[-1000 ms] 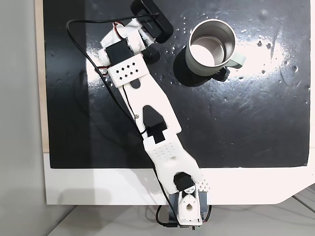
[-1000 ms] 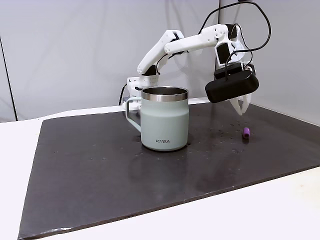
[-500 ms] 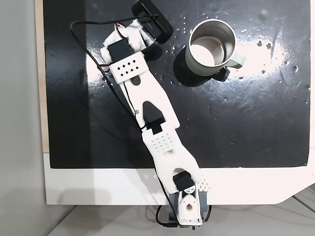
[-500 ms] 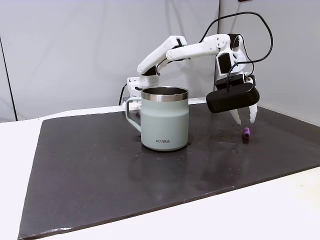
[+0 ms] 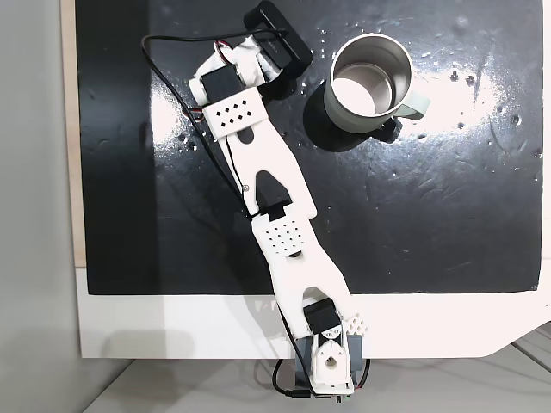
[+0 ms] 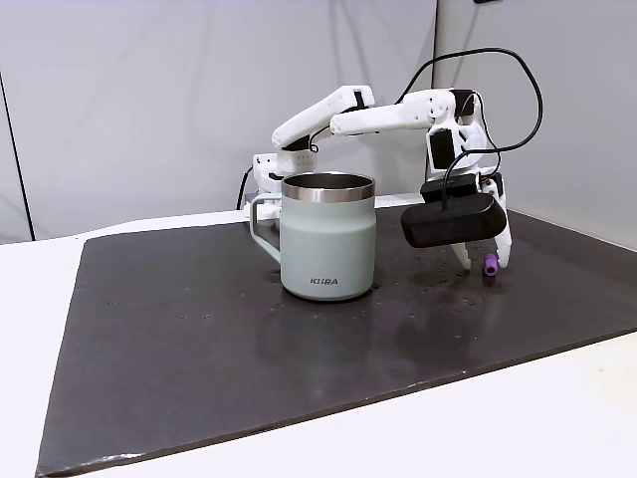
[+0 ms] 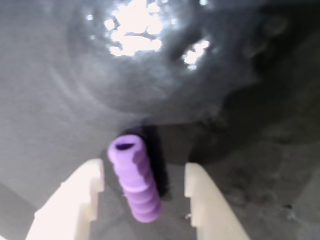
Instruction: Grasp a pengrip and put it in the cup.
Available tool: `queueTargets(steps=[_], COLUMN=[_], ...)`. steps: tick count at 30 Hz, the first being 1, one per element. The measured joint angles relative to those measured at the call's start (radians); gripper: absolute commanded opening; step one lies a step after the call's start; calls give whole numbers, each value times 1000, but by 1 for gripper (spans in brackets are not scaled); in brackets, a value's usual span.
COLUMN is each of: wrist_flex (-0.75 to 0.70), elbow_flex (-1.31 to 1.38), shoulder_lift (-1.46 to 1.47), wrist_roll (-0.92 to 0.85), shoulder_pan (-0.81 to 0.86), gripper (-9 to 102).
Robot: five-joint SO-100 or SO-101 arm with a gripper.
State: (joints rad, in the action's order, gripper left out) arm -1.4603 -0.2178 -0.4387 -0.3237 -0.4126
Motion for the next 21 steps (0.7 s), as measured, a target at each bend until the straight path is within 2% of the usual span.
queueTargets(steps=[6, 16, 21], wrist_flex=[-6, -86, -114], elbow_flex=[58, 173, 183], shoulder_lift=[48, 115, 115], wrist_roll=[-11, -84, -94], shoulder_pan=[0, -32, -41], gripper=[18, 1, 0])
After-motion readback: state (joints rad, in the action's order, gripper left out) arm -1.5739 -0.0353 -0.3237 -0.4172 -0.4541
